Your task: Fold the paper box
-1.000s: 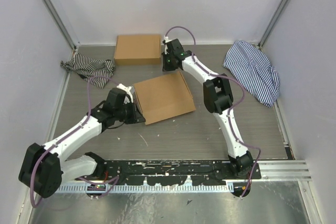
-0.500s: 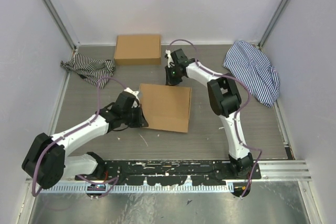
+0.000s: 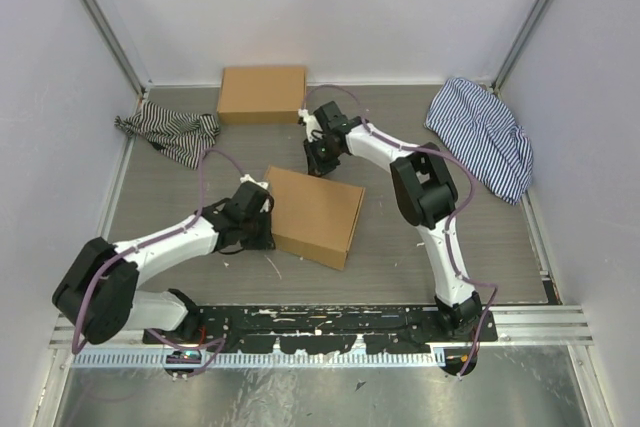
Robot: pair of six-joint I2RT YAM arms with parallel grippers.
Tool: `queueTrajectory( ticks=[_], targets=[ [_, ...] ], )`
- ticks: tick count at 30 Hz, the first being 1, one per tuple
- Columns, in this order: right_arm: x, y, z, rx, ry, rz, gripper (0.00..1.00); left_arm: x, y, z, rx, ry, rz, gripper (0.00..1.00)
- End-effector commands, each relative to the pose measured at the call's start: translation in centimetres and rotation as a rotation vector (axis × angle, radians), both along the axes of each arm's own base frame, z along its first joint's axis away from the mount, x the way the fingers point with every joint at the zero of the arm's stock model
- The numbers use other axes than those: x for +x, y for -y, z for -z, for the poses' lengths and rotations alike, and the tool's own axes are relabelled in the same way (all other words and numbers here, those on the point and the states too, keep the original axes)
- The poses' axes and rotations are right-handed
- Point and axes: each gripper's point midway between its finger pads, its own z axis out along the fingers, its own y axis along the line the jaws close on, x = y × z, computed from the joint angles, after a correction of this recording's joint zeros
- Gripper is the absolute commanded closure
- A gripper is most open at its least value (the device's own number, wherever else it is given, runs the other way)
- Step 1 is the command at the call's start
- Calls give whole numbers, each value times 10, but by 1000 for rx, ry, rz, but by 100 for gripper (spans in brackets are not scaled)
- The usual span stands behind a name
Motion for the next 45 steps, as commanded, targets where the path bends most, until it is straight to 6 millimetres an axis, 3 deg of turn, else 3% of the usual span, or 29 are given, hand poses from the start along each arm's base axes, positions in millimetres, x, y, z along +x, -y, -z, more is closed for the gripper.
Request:
queueTrajectory(
  ticks=[1, 5, 9, 12, 15, 19, 26, 34, 40, 45],
  targets=[
    [-57, -49, -36, 33, 21, -270, 88, 18, 6, 6, 65, 77, -27, 100],
    [-82, -63, -31, 21, 2, -363, 88, 19, 15, 8, 100, 127, -53, 100],
    [-72, -57, -26, -32, 28, -310, 88, 10, 21, 7, 102, 152, -68, 100],
    [-59, -52, -27, -48, 32, -256, 88, -3, 32, -8, 63, 198, -37, 98],
    [-52, -49, -29, -26, 12, -219, 89, -17, 49, -36, -41, 261, 5, 94],
    [-58, -52, -29, 6, -23, -231, 89, -26, 59, -55, -75, 330, 39, 91],
    [-67, -49, -22, -3, -62, -249, 89, -52, 62, -43, 5, 300, 200, 97],
    [-71, -49, -22, 7, -74, -273, 89, -98, 30, -32, 178, 243, 273, 100],
    [-72, -50, -20, 5, -83, -282, 89, -124, 53, -40, 40, 241, 330, 100],
    [-65, -42, -22, -23, -50, -227, 90, -116, 65, -64, -8, 318, 307, 99]
  ],
)
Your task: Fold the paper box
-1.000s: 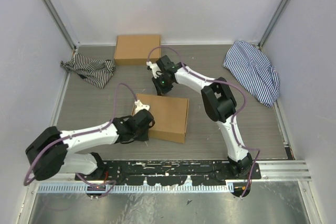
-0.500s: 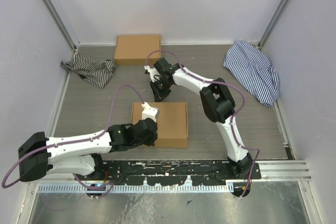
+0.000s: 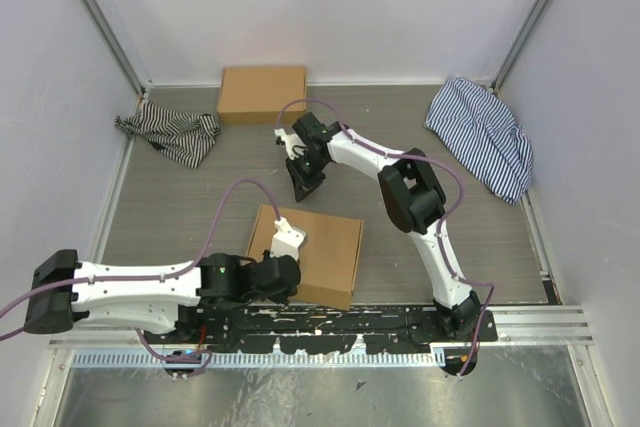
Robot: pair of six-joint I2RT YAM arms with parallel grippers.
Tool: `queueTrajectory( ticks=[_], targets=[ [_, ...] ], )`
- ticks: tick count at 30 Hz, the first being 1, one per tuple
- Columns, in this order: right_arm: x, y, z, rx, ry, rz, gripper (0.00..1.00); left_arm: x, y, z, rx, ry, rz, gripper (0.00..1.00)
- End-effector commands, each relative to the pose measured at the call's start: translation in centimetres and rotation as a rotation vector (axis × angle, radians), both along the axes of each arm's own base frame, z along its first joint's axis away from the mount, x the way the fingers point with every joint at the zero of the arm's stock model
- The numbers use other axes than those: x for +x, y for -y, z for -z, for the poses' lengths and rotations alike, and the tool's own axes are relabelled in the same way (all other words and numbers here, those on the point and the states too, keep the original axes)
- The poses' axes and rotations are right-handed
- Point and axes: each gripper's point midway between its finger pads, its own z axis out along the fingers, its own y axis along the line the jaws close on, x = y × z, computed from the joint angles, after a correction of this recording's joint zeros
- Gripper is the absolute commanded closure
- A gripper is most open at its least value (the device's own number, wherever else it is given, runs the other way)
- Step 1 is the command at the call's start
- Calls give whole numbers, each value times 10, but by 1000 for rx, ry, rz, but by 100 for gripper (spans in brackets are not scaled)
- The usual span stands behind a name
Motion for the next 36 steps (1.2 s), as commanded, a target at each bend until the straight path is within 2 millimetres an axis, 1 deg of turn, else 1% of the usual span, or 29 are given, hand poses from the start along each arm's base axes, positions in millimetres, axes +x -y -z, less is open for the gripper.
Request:
queueTrajectory(
  ticks=[1, 2, 4, 6, 7, 9, 10, 11, 12, 13, 16, 21, 26, 31, 34, 36],
  targets=[
    [14, 0, -26, 27, 77, 47, 90, 6, 14, -27, -92, 57, -13, 99],
    [18, 6, -29, 19, 84, 83, 91, 5, 19, -30, -106, 60, 8, 98],
    [31, 25, -34, -4, 98, 193, 91, -2, 29, -33, -114, 45, 55, 99],
    [41, 51, -37, -13, 108, 320, 92, -10, 37, -29, -92, 36, 99, 99],
    [39, 70, -32, -29, 98, 380, 92, -15, 41, -25, -73, 36, 119, 100],
    [41, 102, -33, -45, 116, 490, 92, -27, 48, -16, -30, 41, 157, 100],
    [40, 114, -35, -54, 129, 529, 92, -32, 52, -13, -15, 48, 165, 100],
    [36, 125, -34, -67, 134, 550, 92, -36, 56, -11, -8, 57, 174, 100],
    [31, 131, -35, -77, 139, 556, 92, -40, 59, -1, 24, 62, 184, 100],
    [26, 135, -35, -84, 137, 552, 92, -42, 63, 3, 38, 66, 188, 100],
    [10, 140, -33, -89, 116, 536, 92, -47, 74, 15, 59, 73, 196, 100],
    [-13, 134, -28, -36, 58, 487, 92, -40, 90, 25, 73, 112, 165, 100],
    [-36, 128, -18, -36, -2, 422, 92, -23, 103, 22, 85, 200, 104, 100],
    [-62, 115, -15, -20, -30, 362, 92, -2, 106, 24, 88, 257, 3, 100],
    [-67, 109, -17, 1, -43, 354, 92, 10, 106, 33, 109, 271, -50, 100],
    [-65, 107, -18, 5, -45, 356, 92, 18, 104, 38, 132, 294, -87, 100]
  ],
)
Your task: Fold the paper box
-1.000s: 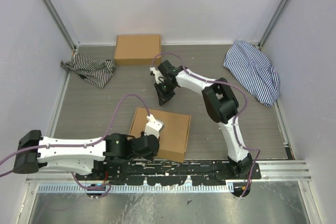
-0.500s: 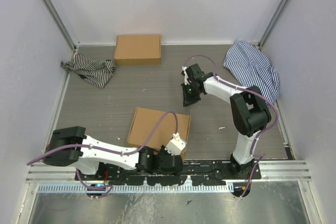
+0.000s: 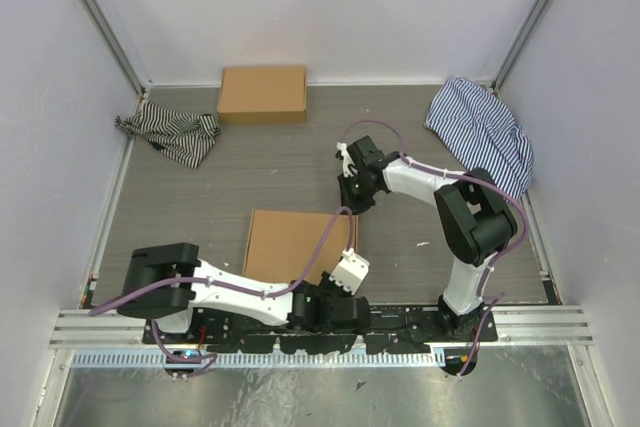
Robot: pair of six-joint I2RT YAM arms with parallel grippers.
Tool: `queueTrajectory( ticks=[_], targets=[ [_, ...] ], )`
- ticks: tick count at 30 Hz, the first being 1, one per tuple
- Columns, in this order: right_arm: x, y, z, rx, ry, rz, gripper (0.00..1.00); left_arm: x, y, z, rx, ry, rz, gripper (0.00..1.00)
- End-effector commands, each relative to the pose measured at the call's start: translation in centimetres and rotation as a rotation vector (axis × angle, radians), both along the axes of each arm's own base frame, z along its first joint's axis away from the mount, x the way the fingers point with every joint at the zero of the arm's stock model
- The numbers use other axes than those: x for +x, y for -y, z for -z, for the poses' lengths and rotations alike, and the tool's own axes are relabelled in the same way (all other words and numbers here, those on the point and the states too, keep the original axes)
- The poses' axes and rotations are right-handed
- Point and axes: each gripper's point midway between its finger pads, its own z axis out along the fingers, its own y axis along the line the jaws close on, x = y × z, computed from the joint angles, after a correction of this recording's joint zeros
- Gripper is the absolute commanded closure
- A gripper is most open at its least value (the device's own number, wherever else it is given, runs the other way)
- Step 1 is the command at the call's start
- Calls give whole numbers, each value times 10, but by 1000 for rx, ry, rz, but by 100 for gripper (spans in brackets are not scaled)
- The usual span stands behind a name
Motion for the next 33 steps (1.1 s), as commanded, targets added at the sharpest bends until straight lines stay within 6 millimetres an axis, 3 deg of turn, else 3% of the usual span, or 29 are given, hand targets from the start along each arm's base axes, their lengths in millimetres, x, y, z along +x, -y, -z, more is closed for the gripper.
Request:
queueTrajectory(
  ticks=[1, 8, 16, 20, 26, 30, 33],
  targets=[
    [-7, -17, -22, 83, 8, -34, 92, 38, 1, 0, -3, 134, -160, 100],
    [0, -24, -22, 85, -12, -53, 92, 72, -15, -10, 65, 329, -295, 100],
    [16, -24, -19, 28, -3, -60, 91, 88, 2, -20, -27, 286, -317, 100],
    [36, -17, -22, -26, 61, -9, 85, 90, 20, -31, -37, 277, -270, 99],
    [84, -2, -50, -53, 184, 108, 73, 92, 45, -75, -101, 296, -212, 79],
    [107, -4, -76, 0, 223, 113, 72, 87, 28, -94, -101, 259, -223, 73],
    [117, -20, -91, 50, 228, 83, 72, 76, -3, -84, -80, 194, -252, 72]
  ],
)
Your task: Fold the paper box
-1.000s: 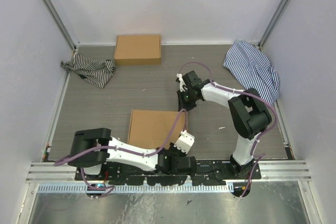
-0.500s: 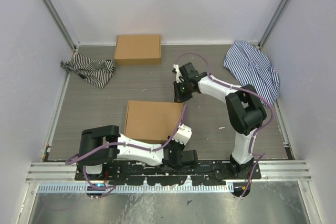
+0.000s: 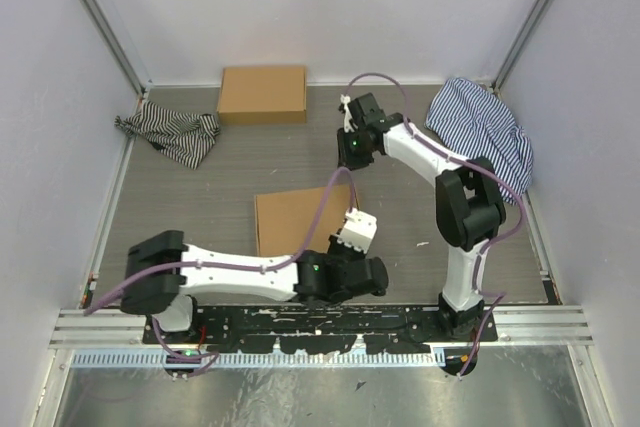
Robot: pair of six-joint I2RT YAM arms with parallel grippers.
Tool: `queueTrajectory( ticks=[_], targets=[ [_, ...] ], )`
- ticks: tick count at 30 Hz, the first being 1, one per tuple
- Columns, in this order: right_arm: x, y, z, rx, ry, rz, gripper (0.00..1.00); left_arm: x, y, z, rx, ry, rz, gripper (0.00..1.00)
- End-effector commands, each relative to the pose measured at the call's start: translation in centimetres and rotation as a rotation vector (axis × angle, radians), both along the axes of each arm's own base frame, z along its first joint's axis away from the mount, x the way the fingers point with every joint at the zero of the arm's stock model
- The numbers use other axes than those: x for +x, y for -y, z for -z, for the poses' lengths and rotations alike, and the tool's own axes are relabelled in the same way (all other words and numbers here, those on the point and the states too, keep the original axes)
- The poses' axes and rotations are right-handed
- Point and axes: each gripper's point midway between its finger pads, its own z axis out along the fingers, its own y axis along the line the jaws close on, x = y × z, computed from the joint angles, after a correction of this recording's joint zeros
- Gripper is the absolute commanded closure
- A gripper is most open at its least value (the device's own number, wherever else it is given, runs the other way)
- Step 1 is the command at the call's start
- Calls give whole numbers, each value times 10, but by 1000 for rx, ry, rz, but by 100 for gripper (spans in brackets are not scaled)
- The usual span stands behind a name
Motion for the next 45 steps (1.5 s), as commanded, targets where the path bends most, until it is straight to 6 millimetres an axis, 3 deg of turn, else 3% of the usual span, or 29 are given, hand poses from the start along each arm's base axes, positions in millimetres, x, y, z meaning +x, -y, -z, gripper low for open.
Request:
queueTrajectory(
  ticks=[1, 8, 13, 20, 25, 30, 38, 42, 45],
  targets=[
    [19, -23, -33, 84, 39, -55, 72, -5, -49, -13, -16, -40, -76, 72],
    [-1, -98, -31, 138, 56, -274, 75, -26, -151, 38, 31, -159, -236, 76],
    [-3, -128, -14, 184, 23, -318, 76, -34, -182, 48, 65, -177, -267, 77],
    [-8, -138, 15, 184, -56, -334, 78, -43, -188, 70, 113, -219, -276, 78],
    [-22, -133, 34, 148, -99, -352, 78, -46, -172, 80, 89, -235, -255, 79],
    [-35, -127, 39, 128, -120, -387, 80, -43, -172, 88, 154, -210, -277, 80],
    [-69, -116, 39, 110, -175, -485, 81, -33, -177, 83, 335, -121, -387, 86],
    [-87, -110, 41, 102, -200, -520, 81, -26, -184, 85, 336, -126, -443, 88],
    [-89, -110, 41, 95, -196, -527, 81, -18, -183, 87, 293, -146, -446, 89]
  ],
)
